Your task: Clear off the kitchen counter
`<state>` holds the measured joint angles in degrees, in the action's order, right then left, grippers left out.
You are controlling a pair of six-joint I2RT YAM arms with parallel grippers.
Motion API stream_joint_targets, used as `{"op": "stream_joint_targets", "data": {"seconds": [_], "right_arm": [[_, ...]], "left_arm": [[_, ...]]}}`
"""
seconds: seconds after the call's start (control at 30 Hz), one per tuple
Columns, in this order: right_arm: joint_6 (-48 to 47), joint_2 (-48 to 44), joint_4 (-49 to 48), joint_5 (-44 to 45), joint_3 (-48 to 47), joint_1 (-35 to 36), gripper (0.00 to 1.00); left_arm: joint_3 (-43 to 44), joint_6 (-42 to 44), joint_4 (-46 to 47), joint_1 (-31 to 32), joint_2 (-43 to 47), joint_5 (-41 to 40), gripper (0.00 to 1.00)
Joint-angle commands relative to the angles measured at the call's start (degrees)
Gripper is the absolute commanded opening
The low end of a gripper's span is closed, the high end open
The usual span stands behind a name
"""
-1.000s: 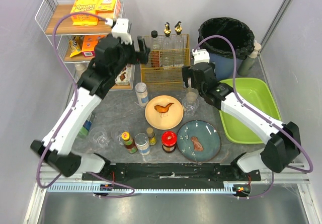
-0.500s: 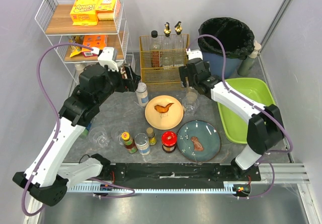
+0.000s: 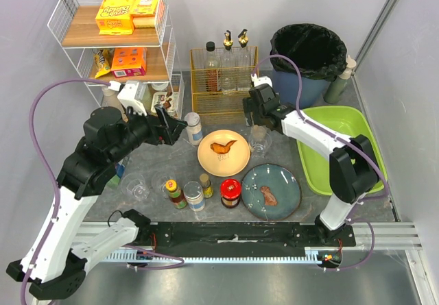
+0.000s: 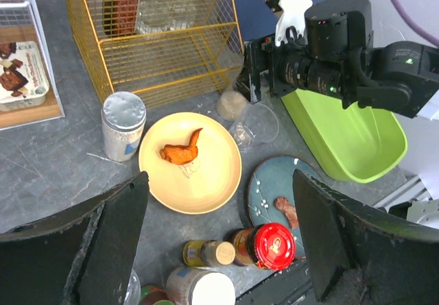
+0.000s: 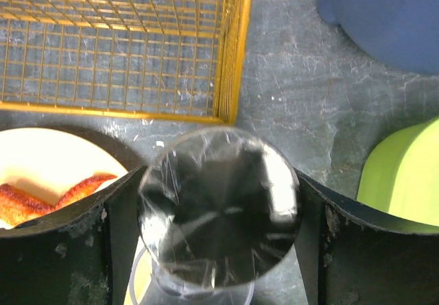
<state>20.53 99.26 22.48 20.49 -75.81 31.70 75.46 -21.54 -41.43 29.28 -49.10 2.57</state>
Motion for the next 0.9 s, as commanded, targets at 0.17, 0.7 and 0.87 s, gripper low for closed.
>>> {"op": "stream_joint_targets", "data": {"seconds": [0.17, 0.7, 0.87], "right_arm": [[-1.36, -8.47, 0.63, 0.69, 4.44, 0.03, 0.85], [-7.35, -6.89, -6.92, -3.17, 7.96, 0.03, 0.73], [-8.14, -6.01, -7.45, -2.39, 8.14, 0.03, 0.75]], "left_arm": [[-0.15, 1.23, -1.63, -0.18, -0.81, 3.50, 0.90], [-3.21, -1.22, 2.93, -0.18, -3.37, 0.68, 0.90], [-3.22, 0.09, 4.07, -0.19, -4.95, -0.54, 0.91]]}}
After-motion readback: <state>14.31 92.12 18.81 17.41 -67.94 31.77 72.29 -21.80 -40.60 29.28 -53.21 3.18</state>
